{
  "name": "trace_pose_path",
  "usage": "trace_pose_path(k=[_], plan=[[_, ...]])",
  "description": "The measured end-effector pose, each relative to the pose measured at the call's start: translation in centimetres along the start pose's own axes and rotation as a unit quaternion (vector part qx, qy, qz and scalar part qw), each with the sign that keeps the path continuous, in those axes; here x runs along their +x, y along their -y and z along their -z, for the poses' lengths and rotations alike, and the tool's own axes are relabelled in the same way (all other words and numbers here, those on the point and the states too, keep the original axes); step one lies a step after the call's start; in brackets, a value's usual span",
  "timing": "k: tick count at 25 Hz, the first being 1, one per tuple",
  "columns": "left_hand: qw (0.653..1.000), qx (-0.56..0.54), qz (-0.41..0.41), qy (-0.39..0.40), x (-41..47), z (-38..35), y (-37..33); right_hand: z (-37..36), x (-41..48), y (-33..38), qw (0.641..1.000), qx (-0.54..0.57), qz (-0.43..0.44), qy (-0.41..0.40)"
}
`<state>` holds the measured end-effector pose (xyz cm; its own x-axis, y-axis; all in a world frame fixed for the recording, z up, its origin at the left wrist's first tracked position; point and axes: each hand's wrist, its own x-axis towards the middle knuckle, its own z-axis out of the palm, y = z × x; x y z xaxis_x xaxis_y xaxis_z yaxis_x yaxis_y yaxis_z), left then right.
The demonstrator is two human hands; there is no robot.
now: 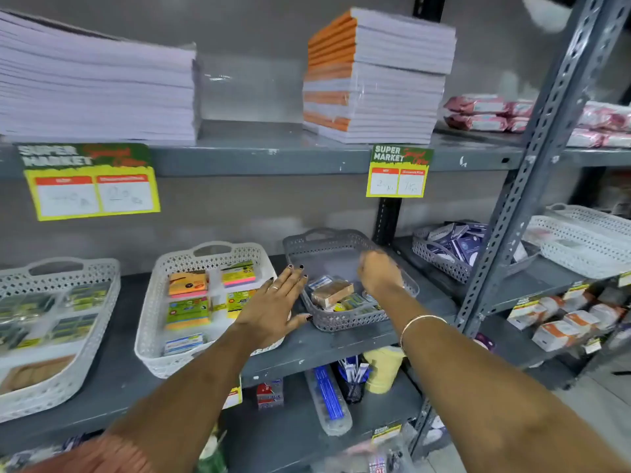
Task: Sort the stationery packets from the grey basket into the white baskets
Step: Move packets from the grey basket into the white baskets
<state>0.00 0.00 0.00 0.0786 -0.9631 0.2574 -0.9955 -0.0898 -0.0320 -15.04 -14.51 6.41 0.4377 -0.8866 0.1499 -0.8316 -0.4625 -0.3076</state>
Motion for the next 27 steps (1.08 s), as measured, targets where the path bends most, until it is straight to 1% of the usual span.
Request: trace_pose_path(k=[1,3,5,7,12,14,15,17,19,21,23,25,27], plan=[[0.999,-0.018,0.005,0.03,1.0,-0.6,0.0,-0.9,1.5,-0.8,0.998,-0.005,-0.015,0.053],[0.998,-0.017,-0.002,0.056,2.8,-2.0,-0.1,-2.7,3.7,-1.8,0.989,-0.03,-0.02,0.141],[0.997,-0.016,-0.001,0.08,4.1,-3.3,0.2,-5.2,5.5,-2.3,0.976,-0.076,-0.005,0.205],[0.994,-0.011,-0.002,0.105,5.1,-4.0,0.0,-6.5,6.7,-2.2,0.963,-0.114,0.002,0.243],[0.991,-0.007,-0.015,0.133,5.9,-5.0,0.0,-7.4,7.9,-1.1,0.943,-0.154,0.0,0.294],[0.992,-0.007,-0.013,0.127,5.8,-5.1,-0.1,-7.5,7.5,-0.7,0.938,-0.173,-0.013,0.299],[0.992,-0.006,-0.011,0.123,5.7,-5.2,-0.1,-7.5,7.4,-0.6,0.935,-0.19,-0.005,0.298],[0.991,-0.009,-0.006,0.131,5.8,-5.5,0.0,-7.2,6.9,-0.2,0.934,-0.19,0.002,0.304],[0.991,-0.02,0.0,0.136,5.9,-5.6,-0.1,-6.9,6.6,-0.1,0.938,-0.153,-0.019,0.311],[0.99,-0.03,0.002,0.138,6.0,-5.5,0.0,-7.4,6.4,-0.2,0.945,-0.155,-0.037,0.285],[0.989,-0.037,0.002,0.141,6.0,-5.6,0.0,-7.7,6.3,0.1,0.949,-0.162,-0.031,0.27],[0.989,-0.033,0.002,0.141,5.9,-5.6,0.0,-8.0,6.7,0.1,0.954,-0.16,-0.056,0.249],[0.989,-0.033,0.005,0.144,5.9,-5.5,0.0,-8.3,7.6,-0.3,0.955,-0.147,-0.066,0.247]])
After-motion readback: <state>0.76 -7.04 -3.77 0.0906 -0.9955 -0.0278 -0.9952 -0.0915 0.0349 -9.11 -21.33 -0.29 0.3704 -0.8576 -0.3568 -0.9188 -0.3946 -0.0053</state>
